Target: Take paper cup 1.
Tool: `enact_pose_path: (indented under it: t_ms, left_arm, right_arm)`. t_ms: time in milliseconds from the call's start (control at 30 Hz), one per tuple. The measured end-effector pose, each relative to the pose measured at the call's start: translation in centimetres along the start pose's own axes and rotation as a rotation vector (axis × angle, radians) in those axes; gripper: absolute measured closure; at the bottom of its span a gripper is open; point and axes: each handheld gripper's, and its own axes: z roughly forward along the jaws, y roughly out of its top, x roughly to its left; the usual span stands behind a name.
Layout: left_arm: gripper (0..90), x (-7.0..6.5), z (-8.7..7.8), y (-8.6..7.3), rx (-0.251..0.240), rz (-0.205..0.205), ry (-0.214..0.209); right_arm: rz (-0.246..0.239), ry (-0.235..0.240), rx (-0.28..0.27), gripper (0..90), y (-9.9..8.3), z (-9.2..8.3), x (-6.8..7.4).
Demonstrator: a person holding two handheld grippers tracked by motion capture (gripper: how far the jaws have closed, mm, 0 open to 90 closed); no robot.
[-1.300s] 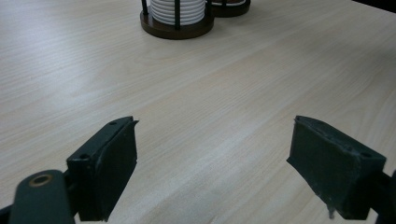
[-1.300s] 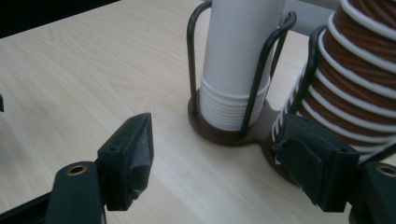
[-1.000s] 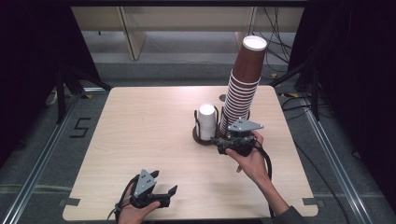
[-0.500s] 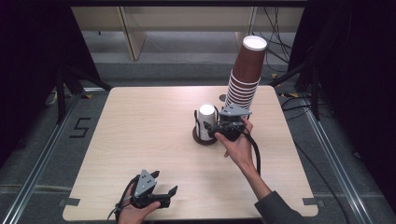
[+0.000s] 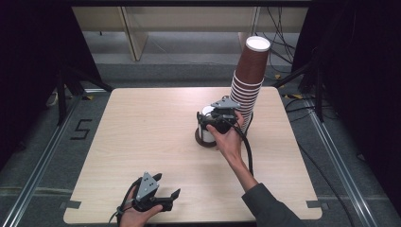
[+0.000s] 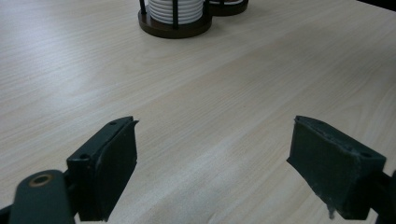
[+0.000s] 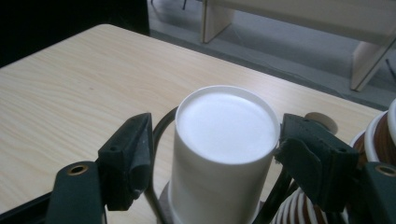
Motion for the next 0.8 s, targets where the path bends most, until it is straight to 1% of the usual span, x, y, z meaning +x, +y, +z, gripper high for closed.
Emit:
enact_pose_path:
  t_ms: [33, 67, 100, 133, 200, 233, 267, 300, 333, 433, 500, 533, 567, 600, 633, 667, 700, 733, 767, 800]
  left_arm:
    - [14.8, 0.0, 0.0, 0.0, 0.0, 0.001, 0.0]
    - [14.8, 0.0, 0.0, 0.0, 0.001, 0.003, -0.001]
    - [14.8, 0.0, 0.0, 0.0, 0.001, 0.003, -0.001]
    - [14.8, -0.1, 0.0, 0.0, -0.005, -0.004, -0.003]
    - [14.8, -0.1, 0.0, 0.0, -0.003, 0.0, -0.003]
    - [14.8, -0.1, 0.0, 0.0, -0.005, -0.003, -0.004]
    - [14.8, -0.1, 0.0, 0.0, -0.002, -0.003, -0.004]
    - [14.8, -0.1, 0.0, 0.0, -0.002, -0.003, -0.004]
    - [14.8, -0.1, 0.1, 0.0, -0.006, -0.003, -0.007]
    - [14.8, -0.1, 0.1, 0.0, -0.001, 0.002, -0.007]
    - [14.8, -0.1, 0.1, 0.0, -0.003, 0.0, -0.008]
    - [14.8, -0.1, 0.1, 0.0, -0.001, 0.004, -0.01]
    - [14.8, -0.1, 0.1, 0.0, -0.003, 0.002, -0.012]
    - [14.8, -0.1, 0.1, 0.0, -0.003, 0.002, -0.012]
    - [14.8, -0.1, 0.0, 0.0, 0.0, 0.004, -0.01]
    - [14.8, -0.1, 0.0, 0.0, 0.0, 0.004, -0.01]
    - [14.8, -0.1, 0.0, 0.0, -0.001, 0.004, -0.01]
    - [14.8, -0.1, 0.1, 0.0, -0.003, 0.0, -0.012]
    - [14.8, -0.1, 0.0, 0.0, 0.0, 0.003, -0.012]
    - [14.8, -0.1, 0.0, 0.0, -0.002, 0.002, -0.012]
  right_arm:
    - [-0.005, -0.006, 0.0, 27.5, 0.0, 0.1, 0.0]
    - [0.037, -0.008, 0.021, 27.1, 0.0, 0.5, 0.1]
    - [0.037, -0.008, 0.021, 27.1, 0.0, 0.5, 0.1]
    - [0.029, -0.024, 0.026, 27.1, 0.0, 0.8, 0.0]
    - [0.026, -0.018, 0.024, 27.4, 0.0, 1.0, 0.0]
    - [0.022, -0.024, 0.029, 27.9, 0.0, 1.1, 0.0]
    - [0.003, -0.036, 0.028, 28.0, 0.0, 1.5, -0.2]
    - [0.003, -0.036, 0.028, 28.0, 0.0, 1.5, -0.2]
    - [0.024, -0.033, 0.028, 28.9, 0.0, 1.8, -0.1]
    - [0.018, -0.035, 0.026, 28.9, 0.2, 2.0, 0.0]
    - [0.011, -0.034, 0.034, 29.4, 0.3, 2.3, 0.0]
    - [-0.008, -0.031, 0.043, 32.9, 0.4, 2.5, -0.1]
    - [-0.008, -0.03, 0.043, 33.4, 0.5, 2.5, -0.1]
    - [-0.022, -0.034, 0.038, 33.7, 0.5, 2.6, -0.1]
    - [0.007, -0.037, 0.046, 34.0, 0.5, 2.5, 0.1]
    - [0.007, -0.037, 0.046, 34.0, 0.5, 2.5, 0.1]
    - [0.021, -0.037, 0.046, 34.3, 0.6, 2.4, 0.1]
    - [0.021, -0.038, 0.039, 34.3, 0.6, 2.4, 0.1]
    - [0.006, -0.046, 0.024, 34.3, 0.7, 2.3, 0.0]
    - [0.027, -0.041, 0.023, 34.4, 0.8, 2.1, 0.1]
